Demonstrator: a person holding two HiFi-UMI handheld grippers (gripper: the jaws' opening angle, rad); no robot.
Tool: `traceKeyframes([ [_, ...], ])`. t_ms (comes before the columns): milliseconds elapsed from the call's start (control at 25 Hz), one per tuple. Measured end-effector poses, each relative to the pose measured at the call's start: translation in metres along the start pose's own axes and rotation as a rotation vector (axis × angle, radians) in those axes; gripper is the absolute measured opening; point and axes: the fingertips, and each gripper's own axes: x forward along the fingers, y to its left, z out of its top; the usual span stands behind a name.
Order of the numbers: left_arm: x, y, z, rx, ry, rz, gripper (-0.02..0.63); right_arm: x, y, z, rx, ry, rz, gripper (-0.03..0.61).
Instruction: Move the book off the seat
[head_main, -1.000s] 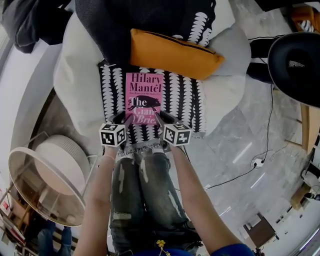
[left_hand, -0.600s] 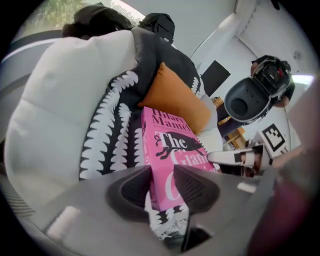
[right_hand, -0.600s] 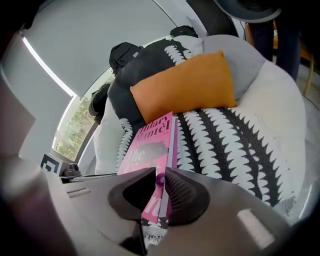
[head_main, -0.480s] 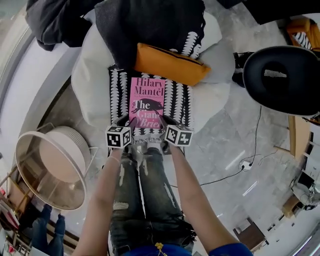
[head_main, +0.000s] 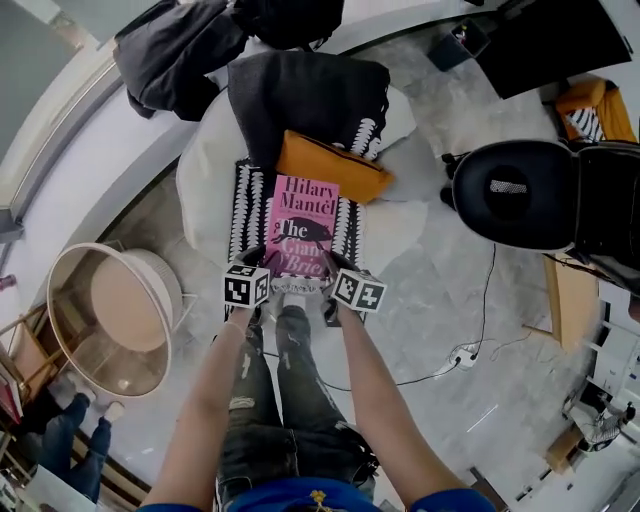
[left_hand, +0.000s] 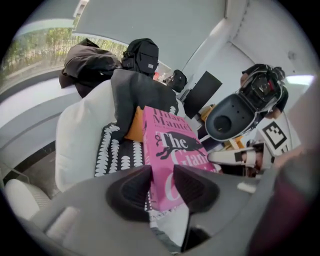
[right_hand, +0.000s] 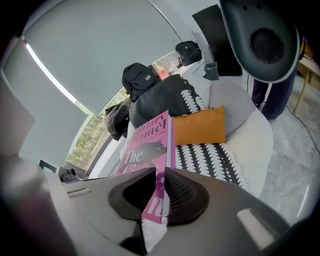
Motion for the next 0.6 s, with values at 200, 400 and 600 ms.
traceKeyframes([
  [200, -0.040, -0.033, 0.018, -0.009, -0.043, 0.025, 0.132, -0.046, 0.021, 0.020, -0.009, -0.021, 0.013, 0.051],
  [400, -0.078, -0.054, 0.028, -0.006, -0.069, 0.047, 0.132, -0.080, 0.043, 0.028, -0.037, -0.024, 0.033, 0.051],
  [600, -0.116, -0.067, 0.030, -0.020, -0.115, 0.082, 0.132, -0.107, 0.067, 0.027, -0.052, -0.035, 0.065, 0.052],
])
